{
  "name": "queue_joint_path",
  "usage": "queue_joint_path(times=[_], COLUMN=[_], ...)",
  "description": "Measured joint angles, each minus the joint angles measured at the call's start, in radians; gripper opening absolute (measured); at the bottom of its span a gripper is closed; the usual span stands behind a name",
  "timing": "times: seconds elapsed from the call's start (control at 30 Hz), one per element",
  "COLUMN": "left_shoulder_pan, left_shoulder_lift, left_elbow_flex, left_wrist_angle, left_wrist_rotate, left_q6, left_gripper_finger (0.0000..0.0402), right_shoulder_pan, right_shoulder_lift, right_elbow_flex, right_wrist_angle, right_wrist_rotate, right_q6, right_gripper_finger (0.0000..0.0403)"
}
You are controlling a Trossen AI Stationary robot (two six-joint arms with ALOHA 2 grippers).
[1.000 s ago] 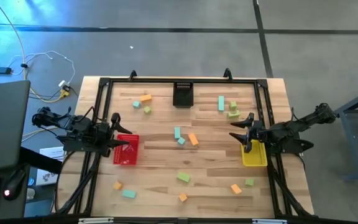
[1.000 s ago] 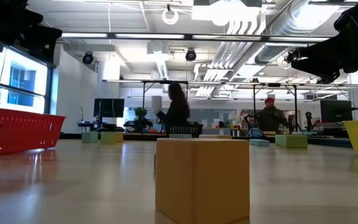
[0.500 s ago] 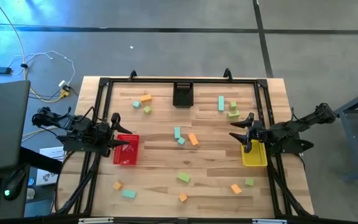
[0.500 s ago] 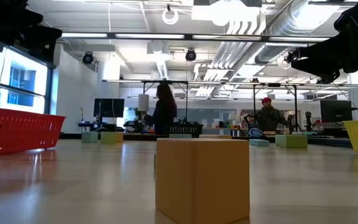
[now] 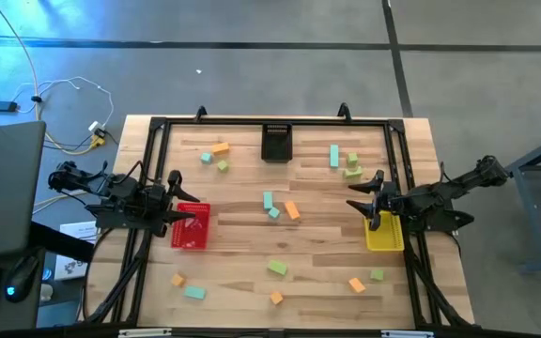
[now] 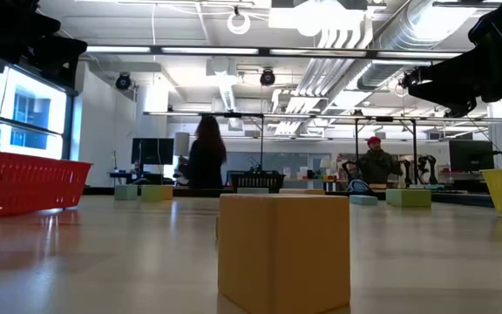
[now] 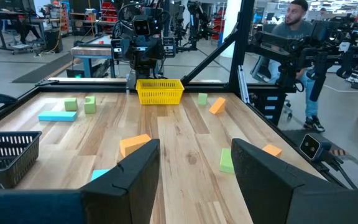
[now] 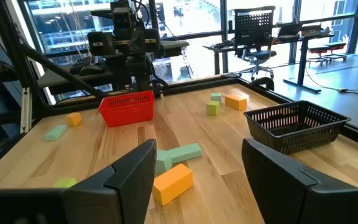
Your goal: Sort & place blocks by color
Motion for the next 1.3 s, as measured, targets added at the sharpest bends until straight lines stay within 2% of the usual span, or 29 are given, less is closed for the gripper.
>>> queue_joint_path(times=[0.7,0.87,1.07,1.3], left_shoulder_pan=[0.0,0.0,0.0,0.0], left_shoulder_lift=[0.0,0.0,0.0,0.0], left_elbow_flex=[0.0,0.0,0.0,0.0], left_wrist_angle=[0.0,0.008,0.007,0.003], left_wrist_rotate=[0.0,-0.005,-0.006,-0.008], left_q6=[0.002,0.087,0.078,-0.006], left_gripper_finger=[0.0186,0.0186,0.0186,0.0186], right_shoulder_pan=[0.0,0.0,0.0,0.0], right_shoulder_lift=[0.0,0.0,0.0,0.0], right_elbow_flex=[0.0,0.0,0.0,0.0], right_wrist_angle=[0.0,0.0,0.0,0.0], right_wrist_rotate=[0.0,0.0,0.0,0.0], right_q6=[0.0,0.0,0.0,0.0], right_gripper_finger=[0.0224,0.0224,0.0224,0.0224])
